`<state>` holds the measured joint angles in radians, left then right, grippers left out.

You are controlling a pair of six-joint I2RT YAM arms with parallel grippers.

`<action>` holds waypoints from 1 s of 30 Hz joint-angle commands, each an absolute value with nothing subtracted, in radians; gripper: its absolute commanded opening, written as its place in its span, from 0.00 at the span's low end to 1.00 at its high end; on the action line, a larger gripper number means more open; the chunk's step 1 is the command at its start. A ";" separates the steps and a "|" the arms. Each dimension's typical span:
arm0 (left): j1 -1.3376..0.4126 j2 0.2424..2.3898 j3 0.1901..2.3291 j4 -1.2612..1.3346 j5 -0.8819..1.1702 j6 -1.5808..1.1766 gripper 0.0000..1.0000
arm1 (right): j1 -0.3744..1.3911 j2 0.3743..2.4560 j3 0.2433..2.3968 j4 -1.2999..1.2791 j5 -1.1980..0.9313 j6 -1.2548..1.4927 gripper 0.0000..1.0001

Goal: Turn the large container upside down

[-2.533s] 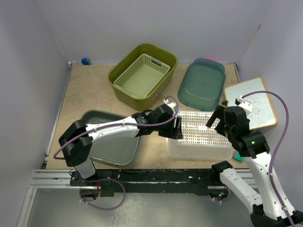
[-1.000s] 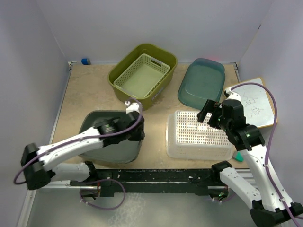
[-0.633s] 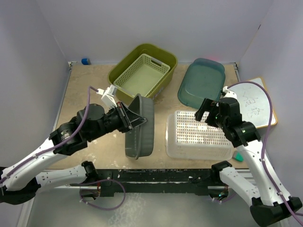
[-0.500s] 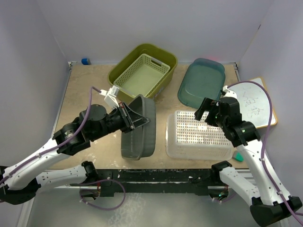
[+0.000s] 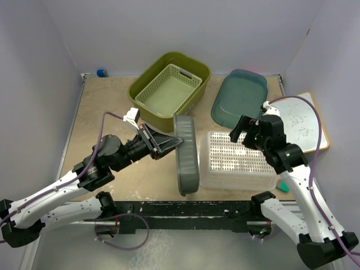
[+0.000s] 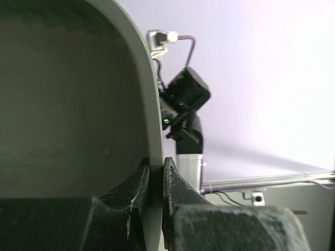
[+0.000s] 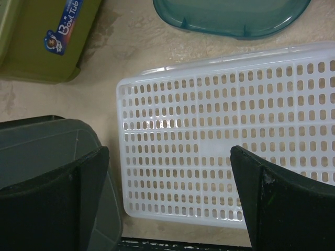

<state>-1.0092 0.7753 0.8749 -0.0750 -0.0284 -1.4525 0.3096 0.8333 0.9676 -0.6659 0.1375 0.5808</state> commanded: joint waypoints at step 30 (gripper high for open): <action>-0.980 0.548 1.118 -0.976 -0.404 -1.350 0.00 | 0.314 0.847 0.938 -0.578 0.050 0.611 1.00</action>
<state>-0.9821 0.5503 0.9993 -0.6342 -0.2527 -1.4483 0.3096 0.8482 0.9421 -0.6296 0.0841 0.5949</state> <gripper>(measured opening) 0.051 0.997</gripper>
